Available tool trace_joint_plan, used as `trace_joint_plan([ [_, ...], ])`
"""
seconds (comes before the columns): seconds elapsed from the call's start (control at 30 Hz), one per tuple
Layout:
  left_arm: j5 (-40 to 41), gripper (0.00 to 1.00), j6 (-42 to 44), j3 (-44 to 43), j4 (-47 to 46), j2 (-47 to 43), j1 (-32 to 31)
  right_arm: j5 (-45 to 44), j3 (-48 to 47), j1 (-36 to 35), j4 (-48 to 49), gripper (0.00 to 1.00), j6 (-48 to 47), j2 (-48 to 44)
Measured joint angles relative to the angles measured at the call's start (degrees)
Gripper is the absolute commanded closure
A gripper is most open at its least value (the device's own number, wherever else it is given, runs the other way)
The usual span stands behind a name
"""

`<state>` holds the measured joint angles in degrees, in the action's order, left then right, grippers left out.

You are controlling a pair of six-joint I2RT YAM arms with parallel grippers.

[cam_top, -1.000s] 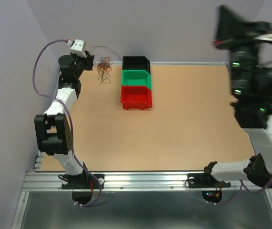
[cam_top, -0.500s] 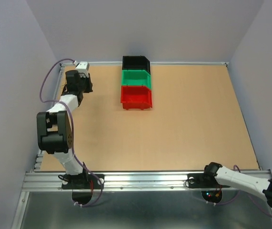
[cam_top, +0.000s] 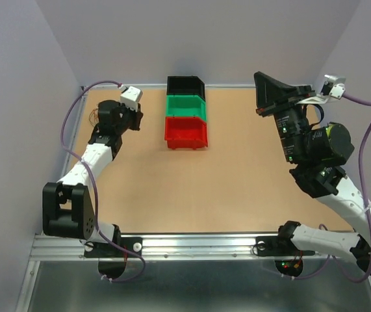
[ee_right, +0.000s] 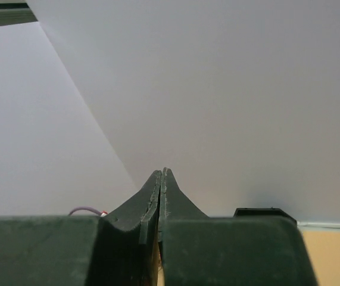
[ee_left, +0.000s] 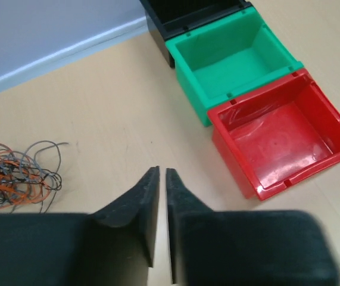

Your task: Untangle the cables

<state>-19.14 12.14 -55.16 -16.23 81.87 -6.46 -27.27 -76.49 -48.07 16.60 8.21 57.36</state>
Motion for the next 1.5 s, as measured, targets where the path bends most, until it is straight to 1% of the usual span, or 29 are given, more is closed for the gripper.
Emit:
trace_joint_plan([
  [0.03, 0.6, 0.56, 0.0, 0.0, 0.0, -0.8, -0.4, 0.6, 1.6, 0.0, 0.2, 0.98, 0.7, -0.8],
  [0.07, 1.6, 0.51, 0.2, 0.0, -0.2, -1.5, -0.7, 1.3, 3.3, 0.0, 0.8, 0.96, 1.3, -1.7],
  [0.1, 3.1, 0.39, 0.1, 0.0, -0.3, -2.2, -0.7, 1.8, 5.6, 0.0, 1.5, 0.91, 2.1, -3.0],
  [0.17, 6.2, 0.24, -0.1, 0.0, -0.7, -2.5, -0.4, 2.3, 8.7, 0.0, 2.7, 0.83, 3.2, -4.0],
  [0.2, 8.2, 0.02, -0.3, 0.0, -0.8, -2.3, -0.1, 2.3, 9.8, 0.0, 3.1, 0.73, 3.8, -4.2],
  [0.27, 10.1, 0.01, -0.4, -0.2, -0.7, -1.3, 0.9, 2.7, 10.6, 0.0, 3.5, 0.59, 4.9, -3.0],
  [0.3, 10.8, 0.01, -1.4, -1.3, -0.1, 0.3, 2.3, 3.0, 10.6, 0.0, 3.4, 0.37, 5.2, -1.9],
  [0.33, 11.3, 0.01, -1.8, -2.4, 0.5, 1.8, 3.6, 3.2, 10.7, 0.0, 3.3, 0.28, 5.6, -0.8],
  [0.43, 12.5, 0.01, -2.9, -6.0, 1.2, 7.0, 8.5, 4.0, 14.3, 0.0, 2.9, 0.09, 5.8, 1.8],
  [0.53, 14.4, 0.01, -3.5, -10.6, 3.0, 12.8, 12.6, 4.0, 19.6, 0.0, 0.7, 0.04, 6.3, 2.6],
  [0.67, 16.2, 0.01, -3.7, -19.0, 5.7, 21.9, 14.3, 4.0, 24.2, 0.0, -0.6, 0.03, 6.7, 2.4],
  [0.7, 16.2, 0.01, -3.7, -22.3, 7.4, 24.7, 14.3, 4.0, 25.2, 0.0, -0.7, 0.03, 6.9, 2.0],
  [0.8, 15.1, 0.01, -3.7, -36.3, 12.9, 36.0, 14.1, 4.2, 28.2, 0.0, -0.5, 0.02, 7.6, -0.1],
  [0.83, 14.6, 0.03, -3.6, -41.1, 14.6, 40.0, 13.9, 4.4, 29.3, 0.0, -0.4, 0.02, 7.9, -0.9],
  [0.87, 14.3, 0.11, -3.6, -44.3, 16.5, 42.6, 13.7, 4.7, 30.4, 0.0, -0.4, 0.02, 8.3, -1.8],
  [0.9, 14.1, 0.24, -3.3, -48.1, 19.1, 46.2, 13.4, 4.9, 31.2, 0.0, -0.3, 0.02, 8.6, -2.3],
  [0.93, 13.9, 0.7, -3.1, -50.8, 21.3, 48.6, 13.1, 5.2, 32.2, 0.0, 0.1, 0.04, 9.1, -2.7],
  [0.97, 13.7, 0.97, -2.6, -52.5, 22.5, 50.6, 12.7, 5.5, 33.5, 0.0, 0.4, 0.06, 9.6, -3.3],
  [1.0, 13.6, 1.0, -2.8, -52.7, 23.3, 51.4, 12.4, 5.8, 34.8, 0.0, 0.6, 0.07, 10.0, -3.8],
  [1.07, 12.9, 1.0, -2.3, -48.5, 22.7, 50.6, 12.0, 6.7, 38.2, 0.0, 0.5, 0.1, 11.4, -4.6],
  [1.13, 10.8, 1.0, -1.6, -39.8, 20.7, 45.3, 11.3, 7.6, 40.5, 0.0, 0.4, 0.1, 12.1, -4.9],
  [1.17, 8.5, 1.0, -1.0, -31.2, 18.6, 39.4, 10.8, 8.3, 41.6, 0.0, 0.4, 0.1, 12.5, -4.9],
  [1.2, 7.3, 1.0, -0.7, -26.9, 19.4, 35.0, 10.5, 9.2, 42.9, 0.0, 0.3, 0.1, 12.9, -4.9],
  [1.23, 5.3, 1.0, 0.2, -21.1, 20.3, 28.6, 9.9, 9.8, 43.7, 0.0, 0.2, 0.1, 13.0, -4.8],
  [1.27, 3.7, 1.0, 0.9, -18.5, 20.9, 24.8, 9.3, 11.4, 44.7, 0.0, 0.3, 0.1, 13.1, -4.7],
  [1.3, 1.1, 1.0, 2.0, -14.9, 21.5, 17.5, 7.6, 12.5, 45.3, 0.0, 0.4, 0.09, 13.1, -4.4],
  [1.37, -2.0, 1.0, 3.7, -11.9, 21.2, 8.8, 4.4, 15.4, 46.2, 0.0, 1.1, 0.09, 13.1, -3.6],
  [1.4, -4.3, 1.0, 4.7, -10.3, 20.8, 2.0, 0.9, 17.3, 47.0, 0.0, 1.6, 0.09, 13.0, -3.1],
  [1.5, -11.1, 1.0, 8.2, -7.8, 19.4, -9.8, -5.7, 21.3, 48.4, 0.0, 3.0, 0.09, 12.5, -2.1],
])
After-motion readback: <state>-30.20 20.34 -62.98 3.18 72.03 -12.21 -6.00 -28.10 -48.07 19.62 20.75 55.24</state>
